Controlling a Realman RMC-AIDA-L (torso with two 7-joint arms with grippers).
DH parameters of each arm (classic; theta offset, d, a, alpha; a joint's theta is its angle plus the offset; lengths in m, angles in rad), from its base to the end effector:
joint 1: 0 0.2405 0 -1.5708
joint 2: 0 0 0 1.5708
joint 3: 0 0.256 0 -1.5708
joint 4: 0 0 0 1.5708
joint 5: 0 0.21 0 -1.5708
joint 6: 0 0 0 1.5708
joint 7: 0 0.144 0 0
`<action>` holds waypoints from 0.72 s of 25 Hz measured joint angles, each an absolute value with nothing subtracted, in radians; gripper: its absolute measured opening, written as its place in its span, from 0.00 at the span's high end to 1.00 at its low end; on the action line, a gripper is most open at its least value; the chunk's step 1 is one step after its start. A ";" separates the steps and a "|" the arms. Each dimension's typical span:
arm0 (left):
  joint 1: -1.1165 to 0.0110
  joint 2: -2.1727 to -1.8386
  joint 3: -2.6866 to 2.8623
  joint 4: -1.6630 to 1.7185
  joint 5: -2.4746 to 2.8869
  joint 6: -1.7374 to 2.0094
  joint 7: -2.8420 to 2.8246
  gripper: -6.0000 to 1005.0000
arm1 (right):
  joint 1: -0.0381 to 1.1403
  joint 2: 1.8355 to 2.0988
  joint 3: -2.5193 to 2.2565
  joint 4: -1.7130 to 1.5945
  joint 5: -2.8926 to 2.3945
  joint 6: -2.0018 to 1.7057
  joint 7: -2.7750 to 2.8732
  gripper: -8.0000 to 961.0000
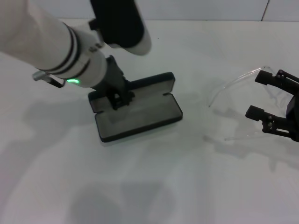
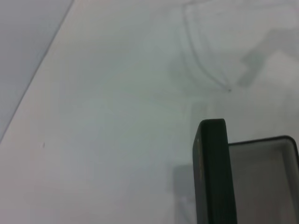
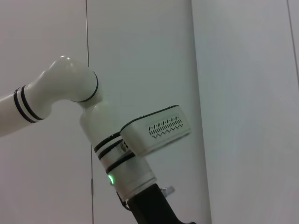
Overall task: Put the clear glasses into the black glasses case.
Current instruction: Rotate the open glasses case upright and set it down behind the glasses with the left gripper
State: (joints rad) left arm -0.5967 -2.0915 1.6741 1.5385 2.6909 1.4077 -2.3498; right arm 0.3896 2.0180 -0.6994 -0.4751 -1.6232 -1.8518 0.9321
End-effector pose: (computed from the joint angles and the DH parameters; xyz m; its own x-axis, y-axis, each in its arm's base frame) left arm -0.1213 0.3502 -0.0281 0.9122 0.1559 -0.3789 -0.0170 -0.9096 -0.4152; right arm 0.2711 0.2752 0.0320 0.6383 0.0447 -0.7685 -0.2642 -0.9250 -0.2732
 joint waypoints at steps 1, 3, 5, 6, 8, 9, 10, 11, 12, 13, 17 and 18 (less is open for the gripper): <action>-0.599 -2.092 1.693 1.533 2.691 1.390 -2.342 0.74 | 0.390 2.018 -0.699 -0.472 -1.622 -1.852 0.930 0.14; -0.599 -2.092 1.714 1.527 2.691 1.360 -2.329 0.74 | 0.388 2.017 -0.699 -0.465 -1.621 -1.853 0.926 0.14; -0.597 -2.093 1.735 1.525 2.678 1.327 -2.312 0.73 | 0.379 2.016 -0.699 -0.461 -1.619 -1.857 0.924 0.14; -0.596 -2.093 1.745 1.524 2.665 1.315 -2.303 0.73 | 0.377 2.016 -0.699 -0.461 -1.619 -1.857 0.924 0.14; -0.595 -2.093 1.762 1.520 2.643 1.295 -2.281 0.73 | 0.373 2.016 -0.699 -0.461 -1.618 -1.860 0.923 0.14; -0.594 -2.093 1.765 1.518 2.642 1.293 -2.279 0.73 | 0.371 2.016 -0.699 -0.461 -1.618 -1.861 0.923 0.14; -0.594 -2.094 1.772 1.514 2.640 1.288 -2.274 0.72 | 0.368 2.016 -0.699 -0.461 -1.615 -1.863 0.923 0.14; -0.593 -2.094 1.777 1.509 2.640 1.285 -2.271 0.72 | 0.365 2.017 -0.699 -0.459 -1.612 -1.864 0.923 0.14; -0.593 -2.094 1.787 1.499 2.641 1.280 -2.266 0.72 | 0.363 2.017 -0.699 -0.458 -1.608 -1.865 0.923 0.14; -0.593 -2.094 1.798 1.488 2.642 1.275 -2.264 0.72 | 0.361 2.017 -0.699 -0.456 -1.606 -1.866 0.923 0.14; -0.591 -2.094 1.828 1.466 2.647 1.250 -2.261 0.71 | 0.355 2.017 -0.699 -0.454 -1.594 -1.872 0.922 0.14; -0.591 -2.094 1.833 1.464 2.645 1.245 -2.261 0.70 | 0.354 2.017 -0.699 -0.452 -1.590 -1.872 0.918 0.14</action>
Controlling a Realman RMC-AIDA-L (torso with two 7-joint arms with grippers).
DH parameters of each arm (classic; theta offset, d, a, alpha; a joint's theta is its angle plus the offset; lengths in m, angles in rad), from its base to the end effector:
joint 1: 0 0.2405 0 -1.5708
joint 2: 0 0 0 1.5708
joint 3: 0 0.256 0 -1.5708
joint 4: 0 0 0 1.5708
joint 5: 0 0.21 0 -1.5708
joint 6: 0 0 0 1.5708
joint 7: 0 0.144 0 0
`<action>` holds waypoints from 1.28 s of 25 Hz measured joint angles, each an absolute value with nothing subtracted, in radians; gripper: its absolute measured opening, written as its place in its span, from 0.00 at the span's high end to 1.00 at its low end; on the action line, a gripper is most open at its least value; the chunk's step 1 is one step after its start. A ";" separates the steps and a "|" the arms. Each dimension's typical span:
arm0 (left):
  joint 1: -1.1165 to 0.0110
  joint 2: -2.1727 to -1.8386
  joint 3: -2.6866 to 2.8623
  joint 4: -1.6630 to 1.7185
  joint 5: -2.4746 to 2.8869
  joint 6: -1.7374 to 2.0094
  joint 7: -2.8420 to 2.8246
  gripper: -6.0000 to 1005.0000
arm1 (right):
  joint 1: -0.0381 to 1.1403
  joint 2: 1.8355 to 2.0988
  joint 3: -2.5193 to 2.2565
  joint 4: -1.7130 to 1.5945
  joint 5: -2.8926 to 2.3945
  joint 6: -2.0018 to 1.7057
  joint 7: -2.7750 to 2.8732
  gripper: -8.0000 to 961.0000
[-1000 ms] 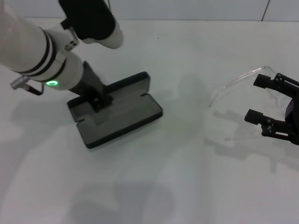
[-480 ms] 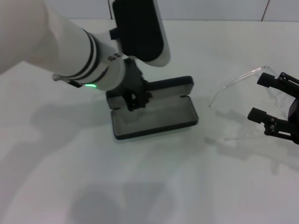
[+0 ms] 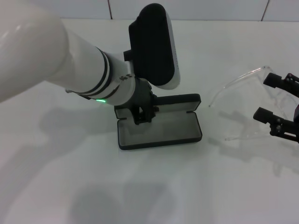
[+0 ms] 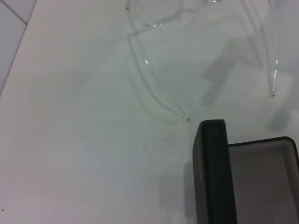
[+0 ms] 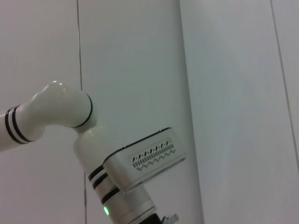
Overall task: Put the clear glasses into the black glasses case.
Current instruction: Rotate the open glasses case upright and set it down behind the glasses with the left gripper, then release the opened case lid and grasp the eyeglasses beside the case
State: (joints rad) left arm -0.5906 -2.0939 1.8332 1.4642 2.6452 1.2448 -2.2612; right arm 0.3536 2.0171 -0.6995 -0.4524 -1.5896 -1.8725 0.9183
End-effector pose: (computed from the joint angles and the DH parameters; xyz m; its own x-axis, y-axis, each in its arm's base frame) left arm -0.1168 0.3393 -0.0693 0.9184 -0.0320 -0.3944 -0.1716 -0.9303 -0.3241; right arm 0.2787 0.2636 0.0336 0.6091 0.0412 -0.7920 -0.3003 -0.9123 -0.2784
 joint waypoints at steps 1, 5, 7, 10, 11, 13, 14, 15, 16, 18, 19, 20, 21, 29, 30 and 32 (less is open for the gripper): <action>-0.590 -2.094 1.836 1.464 2.643 1.241 -2.261 0.70 | 0.353 2.017 -0.699 -0.450 -1.585 -1.873 0.913 0.14; -0.587 -2.094 1.841 1.461 2.641 1.227 -2.262 0.69 | 0.355 2.017 -0.700 -0.434 -1.571 -1.874 0.897 0.14; -0.585 -2.094 1.840 1.459 2.639 1.221 -2.263 0.69 | 0.356 2.017 -0.700 -0.431 -1.570 -1.874 0.897 0.14; -0.579 -2.094 1.841 1.456 2.638 1.215 -2.253 0.68 | 0.357 2.016 -0.701 -0.430 -1.570 -1.874 0.896 0.14; -0.578 -2.094 1.842 1.455 2.637 1.214 -2.249 0.68 | 0.357 2.016 -0.701 -0.430 -1.569 -1.874 0.895 0.14; -0.577 -2.095 1.842 1.452 2.634 1.213 -2.247 0.67 | 0.357 2.016 -0.701 -0.430 -1.569 -1.873 0.895 0.14; -0.578 -2.095 1.842 1.450 2.632 1.212 -2.247 0.67 | 0.358 2.016 -0.701 -0.430 -1.569 -1.873 0.895 0.14; -0.579 -2.095 1.842 1.448 2.631 1.210 -2.247 0.67 | 0.358 2.016 -0.701 -0.430 -1.569 -1.872 0.895 0.14; -0.579 -2.095 1.842 1.447 2.631 1.207 -2.247 0.66 | 0.358 2.016 -0.701 -0.430 -1.569 -1.871 0.895 0.14; -0.579 -2.095 1.842 1.444 2.633 1.202 -2.247 0.66 | 0.359 2.016 -0.701 -0.430 -1.569 -1.870 0.895 0.14; -0.578 -2.095 1.842 1.443 2.634 1.200 -2.248 0.66 | 0.359 2.016 -0.701 -0.429 -1.569 -1.869 0.895 0.14; -0.578 -2.095 1.842 1.443 2.635 1.200 -2.249 0.65 | 0.359 2.016 -0.701 -0.429 -1.569 -1.868 0.895 0.14; -0.578 -2.095 1.842 1.443 2.636 1.199 -2.250 0.65 | 0.358 2.016 -0.701 -0.429 -1.569 -1.867 0.894 0.14; -0.562 -2.096 1.846 1.452 2.629 1.175 -2.253 0.62 | 0.355 2.016 -0.701 -0.429 -1.569 -1.865 0.894 0.14; -0.555 -2.097 1.852 1.454 2.630 1.170 -2.253 0.60 | 0.355 2.016 -0.701 -0.429 -1.569 -1.865 0.894 0.14; -0.545 -2.097 1.862 1.462 2.633 1.164 -2.254 0.55 | 0.353 2.016 -0.700 -0.429 -1.569 -1.865 0.894 0.14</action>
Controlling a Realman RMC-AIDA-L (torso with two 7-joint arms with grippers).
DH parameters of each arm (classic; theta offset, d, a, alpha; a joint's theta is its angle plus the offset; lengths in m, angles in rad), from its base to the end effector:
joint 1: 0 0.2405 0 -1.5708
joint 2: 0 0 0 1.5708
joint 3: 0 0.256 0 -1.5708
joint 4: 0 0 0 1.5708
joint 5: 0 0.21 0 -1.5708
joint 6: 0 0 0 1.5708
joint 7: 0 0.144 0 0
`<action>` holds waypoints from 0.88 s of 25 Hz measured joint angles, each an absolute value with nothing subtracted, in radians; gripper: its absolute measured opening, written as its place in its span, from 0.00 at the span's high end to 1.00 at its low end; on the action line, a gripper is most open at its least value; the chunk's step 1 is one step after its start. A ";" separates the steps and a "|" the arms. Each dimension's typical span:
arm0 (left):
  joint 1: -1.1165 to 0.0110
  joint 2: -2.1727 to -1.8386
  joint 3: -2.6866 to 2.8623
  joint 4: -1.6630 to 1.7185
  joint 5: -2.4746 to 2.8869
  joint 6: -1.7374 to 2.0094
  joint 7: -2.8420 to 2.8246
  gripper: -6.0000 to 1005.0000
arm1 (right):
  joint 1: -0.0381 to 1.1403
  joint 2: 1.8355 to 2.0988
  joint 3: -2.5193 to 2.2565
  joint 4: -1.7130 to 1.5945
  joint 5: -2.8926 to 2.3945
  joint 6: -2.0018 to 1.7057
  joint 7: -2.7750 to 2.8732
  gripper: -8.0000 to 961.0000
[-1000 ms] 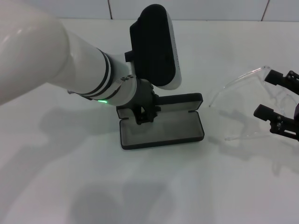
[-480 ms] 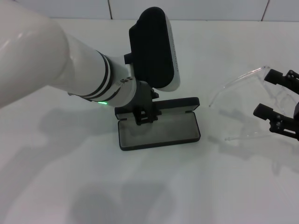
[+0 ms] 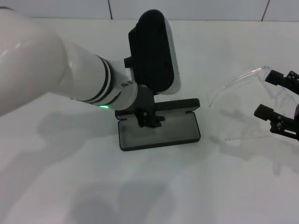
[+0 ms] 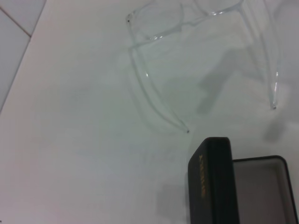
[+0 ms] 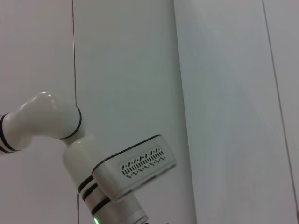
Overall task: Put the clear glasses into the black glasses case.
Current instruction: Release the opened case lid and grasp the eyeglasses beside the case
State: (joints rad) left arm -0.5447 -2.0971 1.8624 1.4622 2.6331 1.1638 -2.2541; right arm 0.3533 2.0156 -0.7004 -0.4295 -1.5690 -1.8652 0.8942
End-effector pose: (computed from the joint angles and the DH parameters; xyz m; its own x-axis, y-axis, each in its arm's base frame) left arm -0.1220 0.3355 -0.0765 0.9348 -0.0353 -0.3535 -0.1662 -0.9230 -0.3472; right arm 0.2800 0.2638 0.0329 0.6009 0.0554 -0.7974 -0.3109 -0.9029 -0.2970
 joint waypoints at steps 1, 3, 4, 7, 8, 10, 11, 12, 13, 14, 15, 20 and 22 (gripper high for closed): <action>-0.537 -2.097 1.866 1.472 2.635 1.163 -2.255 0.53 | 0.353 2.016 -0.700 -0.429 -1.569 -1.865 0.894 0.14; -0.522 -2.097 1.867 1.499 2.632 1.164 -2.255 0.49 | 0.353 2.016 -0.700 -0.429 -1.568 -1.865 0.894 0.14; -0.509 -2.097 1.867 1.522 2.627 1.166 -2.255 0.44 | 0.353 2.016 -0.699 -0.428 -1.568 -1.865 0.894 0.14; -0.470 -2.095 1.867 1.579 2.597 1.167 -2.237 0.30 | 0.353 2.016 -0.699 -0.428 -1.568 -1.866 0.894 0.14; -0.454 -2.095 1.866 1.604 2.576 1.167 -2.226 0.25 | 0.353 2.016 -0.699 -0.428 -1.568 -1.870 0.894 0.14; -0.432 -2.094 1.860 1.640 2.543 1.167 -2.217 0.21 | 0.353 2.016 -0.699 -0.428 -1.568 -1.873 0.894 0.14; -0.422 -2.093 1.856 1.658 2.524 1.168 -2.214 0.19 | 0.353 2.016 -0.699 -0.428 -1.568 -1.873 0.894 0.14; -0.411 -2.092 1.848 1.676 2.505 1.169 -2.212 0.17 | 0.353 2.016 -0.699 -0.428 -1.568 -1.873 0.894 0.14; -0.398 -2.091 1.835 1.696 2.476 1.170 -2.207 0.14 | 0.352 2.016 -0.699 -0.428 -1.568 -1.873 0.894 0.14; -0.388 -2.091 1.823 1.711 2.452 1.170 -2.201 0.12 | 0.351 2.016 -0.699 -0.428 -1.568 -1.873 0.894 0.14; -0.373 -2.091 1.802 1.731 2.409 1.171 -2.190 0.12 | 0.351 2.016 -0.699 -0.428 -1.568 -1.873 0.894 0.14; -0.296 -2.089 1.597 1.802 2.037 1.199 -2.076 0.12 | 0.350 2.016 -0.700 -0.428 -1.568 -1.873 0.894 0.14; -0.285 -2.089 1.545 1.798 1.933 1.219 -2.044 0.12 | 0.350 2.016 -0.700 -0.428 -1.568 -1.873 0.894 0.14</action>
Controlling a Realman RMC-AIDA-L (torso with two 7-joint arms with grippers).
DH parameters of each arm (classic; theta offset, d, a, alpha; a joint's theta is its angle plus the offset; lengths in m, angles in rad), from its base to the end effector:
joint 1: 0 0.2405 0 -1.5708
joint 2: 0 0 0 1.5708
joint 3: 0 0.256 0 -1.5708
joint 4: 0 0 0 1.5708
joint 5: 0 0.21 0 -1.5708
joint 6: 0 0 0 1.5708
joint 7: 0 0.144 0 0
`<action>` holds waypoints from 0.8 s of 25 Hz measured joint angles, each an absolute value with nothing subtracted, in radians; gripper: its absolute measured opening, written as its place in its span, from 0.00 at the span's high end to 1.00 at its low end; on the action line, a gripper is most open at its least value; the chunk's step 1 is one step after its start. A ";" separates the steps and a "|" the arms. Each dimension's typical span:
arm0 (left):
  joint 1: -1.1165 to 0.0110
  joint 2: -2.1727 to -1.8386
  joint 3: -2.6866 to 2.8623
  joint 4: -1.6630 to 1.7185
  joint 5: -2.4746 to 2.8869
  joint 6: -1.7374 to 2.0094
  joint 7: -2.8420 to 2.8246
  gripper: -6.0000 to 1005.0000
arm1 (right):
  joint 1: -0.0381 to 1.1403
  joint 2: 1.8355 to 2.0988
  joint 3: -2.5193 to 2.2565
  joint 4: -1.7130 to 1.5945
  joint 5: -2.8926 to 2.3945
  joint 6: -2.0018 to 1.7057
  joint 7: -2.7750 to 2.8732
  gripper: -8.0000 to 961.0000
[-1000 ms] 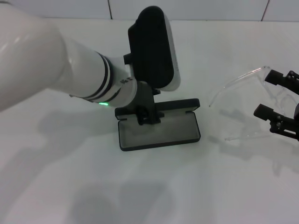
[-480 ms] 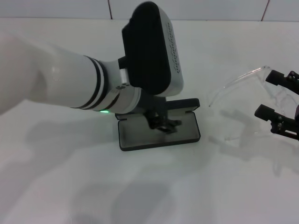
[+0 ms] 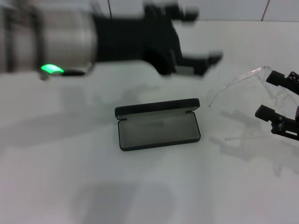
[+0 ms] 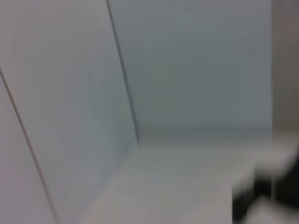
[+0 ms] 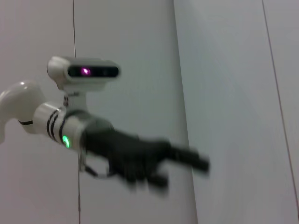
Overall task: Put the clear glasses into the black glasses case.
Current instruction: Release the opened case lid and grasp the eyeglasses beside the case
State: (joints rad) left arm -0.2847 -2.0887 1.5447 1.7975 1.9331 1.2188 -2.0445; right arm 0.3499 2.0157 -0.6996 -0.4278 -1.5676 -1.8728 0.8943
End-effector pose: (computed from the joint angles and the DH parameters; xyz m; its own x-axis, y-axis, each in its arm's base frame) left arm -0.0720 0.2992 0.0157 0.9413 -0.0441 0.3347 0.0804 -0.9335 -0.3493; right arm 0.2802 0.2620 0.0332 0.5958 0.0551 -0.8012 -0.3116 -0.9036 -0.2939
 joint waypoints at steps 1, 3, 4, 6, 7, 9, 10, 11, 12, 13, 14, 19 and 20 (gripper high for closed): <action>-0.271 -2.088 1.465 1.780 1.792 1.253 -1.998 0.12 | 0.350 2.016 -0.700 -0.428 -1.568 -1.873 0.894 0.14; -0.261 -2.088 1.331 1.704 1.599 1.310 -1.955 0.12 | 0.350 2.016 -0.699 -0.428 -1.562 -1.872 0.894 0.14; -0.261 -2.088 1.295 1.673 1.549 1.328 -1.949 0.12 | 0.350 2.016 -0.700 -0.427 -1.555 -1.870 0.894 0.14; -0.270 -2.088 1.181 1.543 1.410 1.396 -1.935 0.12 | 0.350 2.016 -0.700 -0.422 -1.539 -1.868 0.895 0.14; -0.274 -2.088 1.145 1.492 1.374 1.423 -1.930 0.12 | 0.350 2.016 -0.699 -0.420 -1.535 -1.868 0.896 0.14; -0.299 -2.085 1.035 1.313 1.261 1.523 -1.898 0.12 | 0.350 2.015 -0.700 -0.415 -1.523 -1.866 0.901 0.14; -0.311 -2.083 0.992 1.235 1.222 1.584 -1.871 0.12 | 0.350 2.014 -0.700 -0.415 -1.519 -1.865 0.904 0.14; -0.328 -2.076 0.937 1.135 1.187 1.664 -1.830 0.12 | 0.350 2.014 -0.699 -0.415 -1.515 -1.865 0.906 0.14; -0.342 -2.069 0.895 1.060 1.166 1.725 -1.799 0.12 | 0.350 2.014 -0.699 -0.415 -1.513 -1.864 0.915 0.14; -0.351 -2.062 0.865 0.997 1.164 1.766 -1.775 0.12 | 0.351 2.014 -0.697 -0.417 -1.510 -1.861 0.932 0.14; -0.362 -2.050 0.832 0.920 1.164 1.813 -1.742 0.12 | 0.354 2.013 -0.695 -0.421 -1.507 -1.858 0.950 0.14; -0.356 -2.021 0.808 0.796 1.273 1.881 -1.554 0.13 | 0.364 2.002 -0.662 -0.474 -1.501 -1.851 1.073 0.14; -0.352 -2.023 0.808 0.799 1.319 1.882 -1.508 0.13 | 0.363 2.002 -0.656 -0.495 -1.501 -1.849 1.100 0.14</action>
